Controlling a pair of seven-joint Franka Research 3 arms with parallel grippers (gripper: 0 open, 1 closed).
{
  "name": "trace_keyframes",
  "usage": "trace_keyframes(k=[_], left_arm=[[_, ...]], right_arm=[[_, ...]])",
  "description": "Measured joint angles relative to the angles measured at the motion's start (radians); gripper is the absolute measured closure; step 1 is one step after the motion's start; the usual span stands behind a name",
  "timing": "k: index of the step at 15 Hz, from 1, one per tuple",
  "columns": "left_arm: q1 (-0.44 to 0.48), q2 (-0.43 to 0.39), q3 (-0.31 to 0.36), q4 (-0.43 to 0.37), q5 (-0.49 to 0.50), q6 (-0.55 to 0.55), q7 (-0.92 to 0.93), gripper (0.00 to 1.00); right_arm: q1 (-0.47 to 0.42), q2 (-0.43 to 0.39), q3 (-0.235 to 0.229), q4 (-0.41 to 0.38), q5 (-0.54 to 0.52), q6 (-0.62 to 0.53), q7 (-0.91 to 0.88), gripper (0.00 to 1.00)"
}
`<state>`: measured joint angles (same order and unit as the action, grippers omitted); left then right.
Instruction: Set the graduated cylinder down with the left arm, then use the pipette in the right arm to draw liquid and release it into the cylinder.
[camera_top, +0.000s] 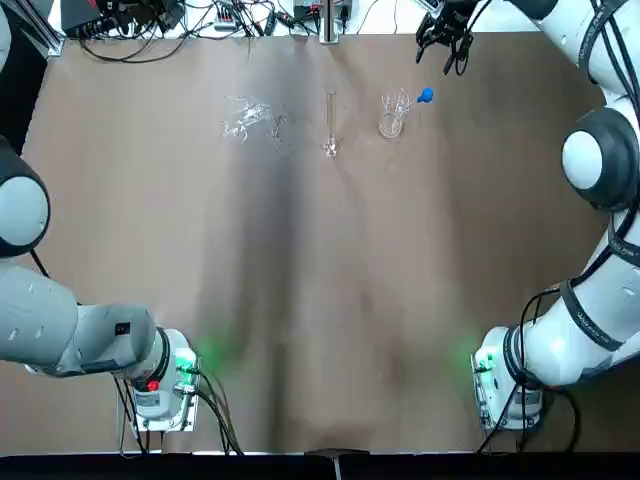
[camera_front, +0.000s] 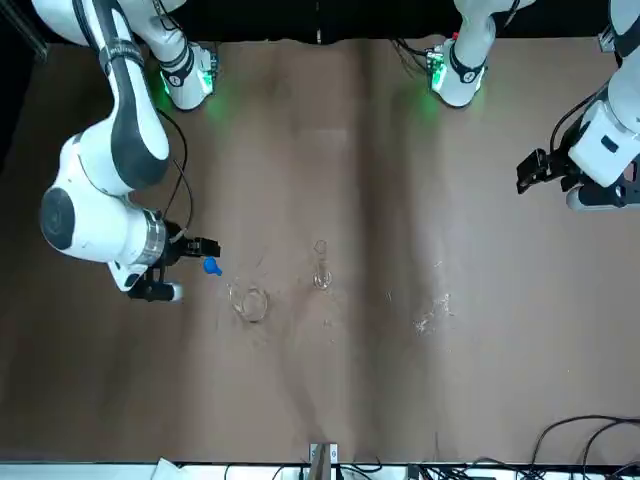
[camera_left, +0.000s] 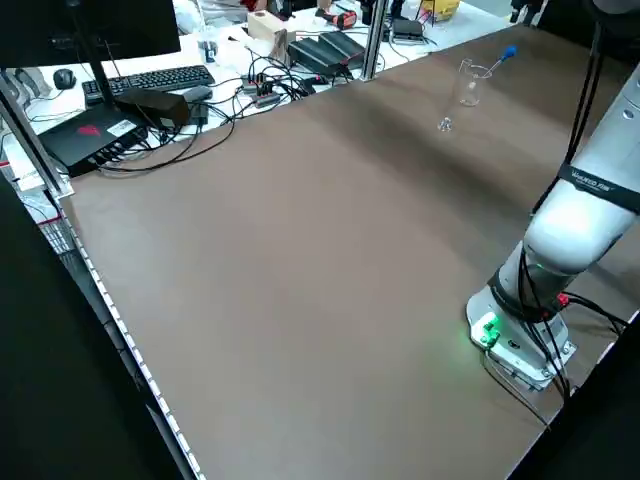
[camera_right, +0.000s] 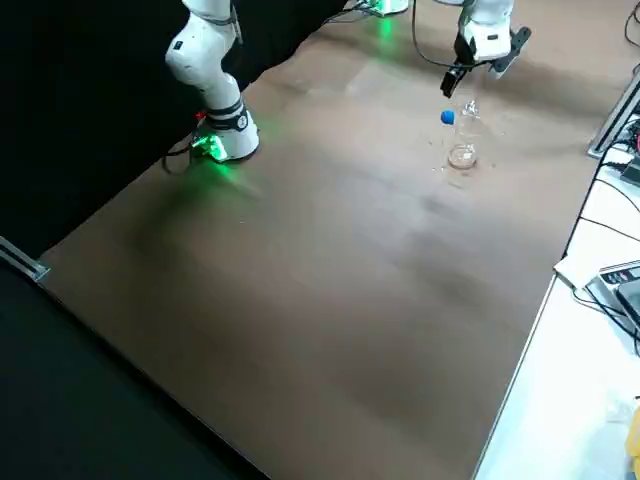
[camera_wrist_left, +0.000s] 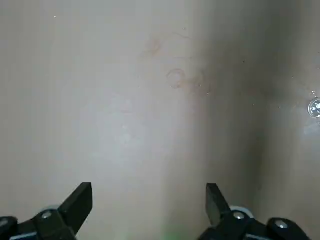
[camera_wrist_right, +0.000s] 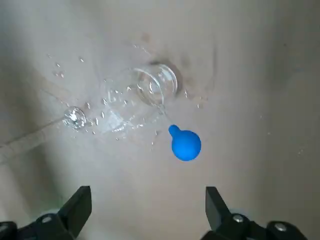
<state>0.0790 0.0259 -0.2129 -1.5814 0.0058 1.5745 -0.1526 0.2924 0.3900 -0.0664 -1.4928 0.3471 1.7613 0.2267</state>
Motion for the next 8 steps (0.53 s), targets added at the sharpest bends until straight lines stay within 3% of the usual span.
trace_keyframes(k=[3, 8], left_arm=[[0.0, 0.0, 0.0, 0.0, 0.0, 0.0, 0.0, 0.0], [0.0, 0.0, 0.0, -0.001, 0.008, 0.0, 0.032, 0.0]], right_arm=[[-0.013, -0.033, -0.011, 0.026, -0.007, -0.023, 0.0, 0.0], [-0.081, -0.162, -0.018, 0.037, -0.096, -0.18, 0.0, 0.0]])
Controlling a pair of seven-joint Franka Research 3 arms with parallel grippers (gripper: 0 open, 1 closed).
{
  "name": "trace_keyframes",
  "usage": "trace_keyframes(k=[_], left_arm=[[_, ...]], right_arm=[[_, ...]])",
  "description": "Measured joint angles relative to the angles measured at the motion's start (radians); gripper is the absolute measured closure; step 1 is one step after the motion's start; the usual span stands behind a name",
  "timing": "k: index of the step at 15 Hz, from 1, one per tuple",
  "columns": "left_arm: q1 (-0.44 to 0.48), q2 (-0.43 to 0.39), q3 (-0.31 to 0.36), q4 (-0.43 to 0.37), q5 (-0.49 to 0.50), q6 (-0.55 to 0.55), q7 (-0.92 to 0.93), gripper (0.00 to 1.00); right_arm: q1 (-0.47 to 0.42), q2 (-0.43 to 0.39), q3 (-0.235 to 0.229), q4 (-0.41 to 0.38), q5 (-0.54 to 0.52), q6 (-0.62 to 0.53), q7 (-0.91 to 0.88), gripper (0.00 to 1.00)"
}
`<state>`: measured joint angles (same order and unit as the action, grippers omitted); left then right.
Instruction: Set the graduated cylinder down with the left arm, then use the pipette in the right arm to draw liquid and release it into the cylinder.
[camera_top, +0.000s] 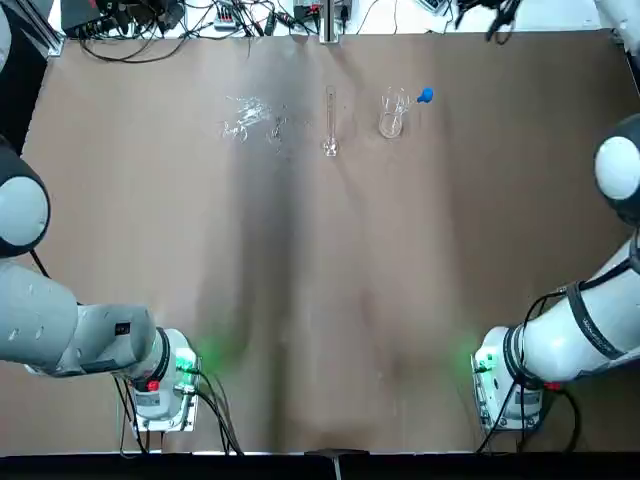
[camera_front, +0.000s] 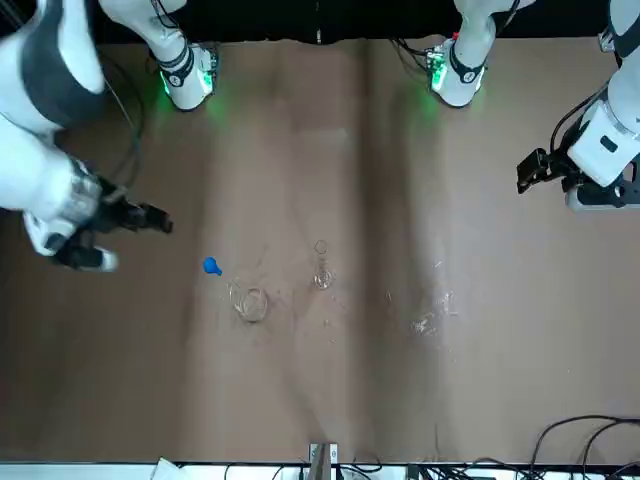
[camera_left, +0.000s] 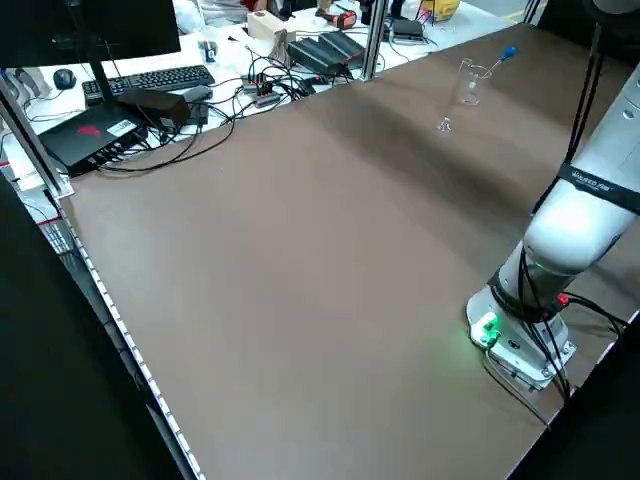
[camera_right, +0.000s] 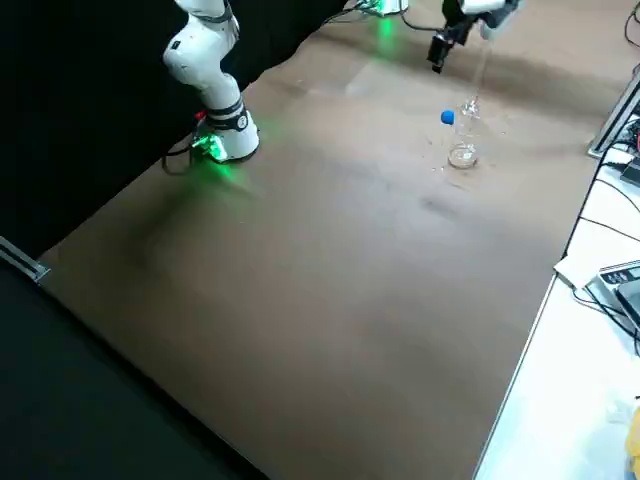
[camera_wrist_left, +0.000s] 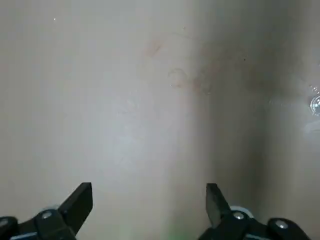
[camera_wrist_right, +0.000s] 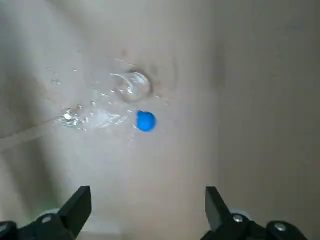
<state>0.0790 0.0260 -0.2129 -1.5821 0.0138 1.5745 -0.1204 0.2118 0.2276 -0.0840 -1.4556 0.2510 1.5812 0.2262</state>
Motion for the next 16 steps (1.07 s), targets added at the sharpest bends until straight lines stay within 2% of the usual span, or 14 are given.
trace_keyframes(k=[4, 7, 11, 16], left_arm=[[0.001, 0.0, 0.0, 0.0, 0.007, 0.0, 0.058, 0.0], [0.001, 0.0, 0.001, 0.0, 0.007, 0.0, 0.058, 0.0], [0.001, 0.002, 0.001, -0.001, 0.007, 0.0, 0.058, 0.0], [0.001, 0.004, 0.001, -0.001, 0.007, 0.0, 0.058, 0.0]], right_arm=[[-0.021, -0.104, 0.002, 0.001, -0.126, -0.135, -0.026, 0.0], [-0.022, -0.179, 0.003, -0.001, -0.189, -0.185, -0.171, 0.0], [-0.023, -0.234, 0.004, -0.033, -0.194, -0.198, -0.199, 0.0], [-0.022, -0.293, 0.012, -0.15, -0.194, -0.124, -0.206, 0.0]])
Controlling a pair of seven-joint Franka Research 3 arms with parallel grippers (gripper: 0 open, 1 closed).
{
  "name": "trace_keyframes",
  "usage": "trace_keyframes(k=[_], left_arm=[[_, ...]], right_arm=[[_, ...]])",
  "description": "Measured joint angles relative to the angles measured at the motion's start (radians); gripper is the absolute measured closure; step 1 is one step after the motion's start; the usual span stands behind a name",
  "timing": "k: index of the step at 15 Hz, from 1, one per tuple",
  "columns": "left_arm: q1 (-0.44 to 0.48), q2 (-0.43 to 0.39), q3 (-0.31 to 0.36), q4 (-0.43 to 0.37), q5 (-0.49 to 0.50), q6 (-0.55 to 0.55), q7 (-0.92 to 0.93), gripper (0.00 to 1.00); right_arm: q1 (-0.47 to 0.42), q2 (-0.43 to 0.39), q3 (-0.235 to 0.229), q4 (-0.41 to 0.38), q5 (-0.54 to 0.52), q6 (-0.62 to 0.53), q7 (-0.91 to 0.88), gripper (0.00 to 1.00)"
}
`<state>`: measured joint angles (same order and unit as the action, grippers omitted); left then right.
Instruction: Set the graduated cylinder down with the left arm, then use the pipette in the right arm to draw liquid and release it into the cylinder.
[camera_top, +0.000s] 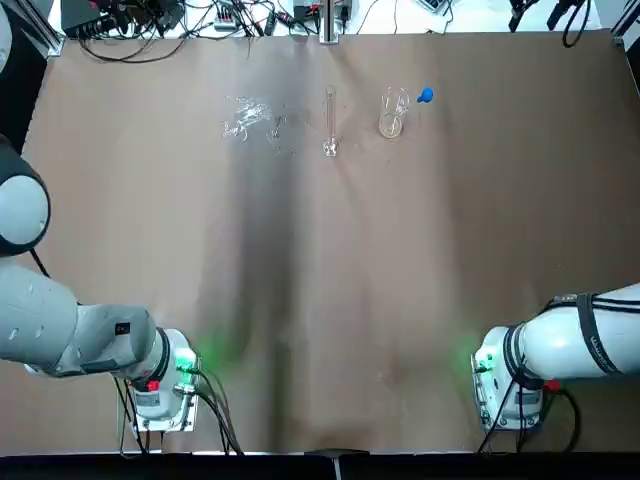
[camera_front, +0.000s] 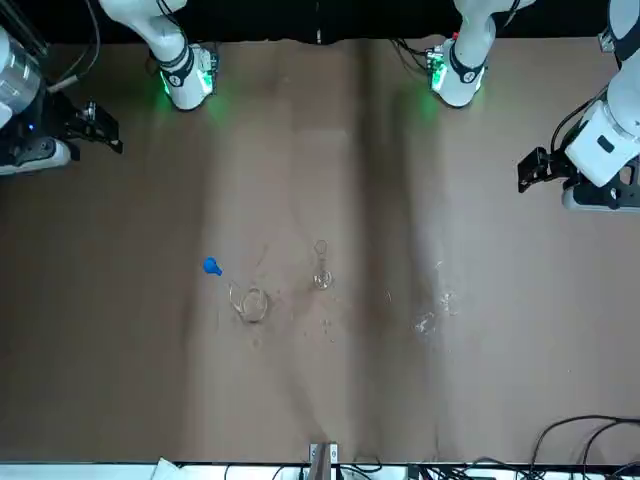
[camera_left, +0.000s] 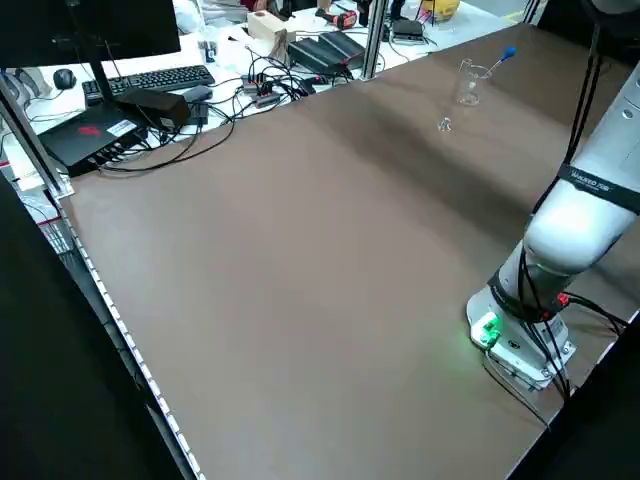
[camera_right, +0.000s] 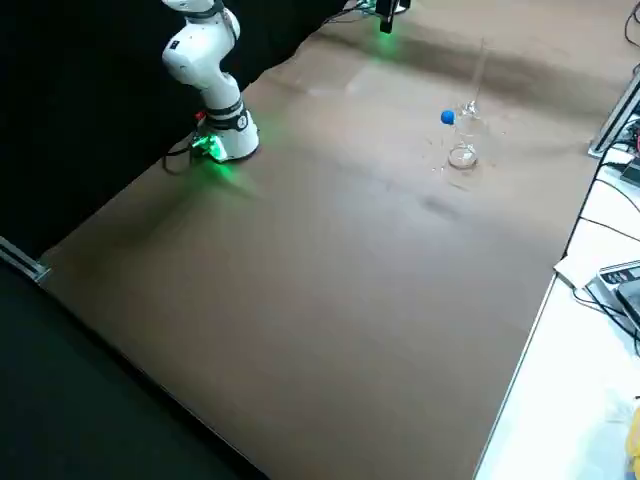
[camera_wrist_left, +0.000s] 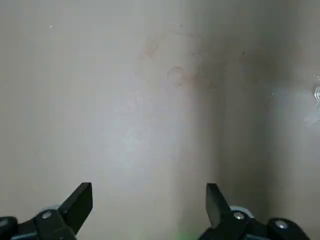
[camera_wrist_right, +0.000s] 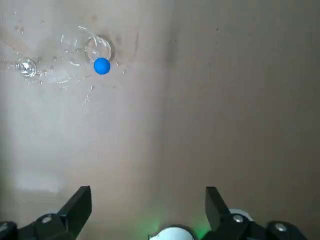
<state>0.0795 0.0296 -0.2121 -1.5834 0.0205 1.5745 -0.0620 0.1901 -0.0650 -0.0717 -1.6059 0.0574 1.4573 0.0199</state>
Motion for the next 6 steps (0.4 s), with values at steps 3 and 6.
trace_keyframes(k=[3, 6], left_arm=[[0.0, 0.0, 0.0, 0.0, 0.0, 0.0, 0.002, 0.0], [0.0, 0.0, 0.0, 0.0, 0.0, 0.001, 0.002, 0.0]], right_arm=[[0.0, -0.05, 0.002, -0.09, 0.0, 0.065, -0.022, 0.0], [0.0, -0.075, 0.002, -0.115, 0.0, 0.071, -0.07, 0.0]])
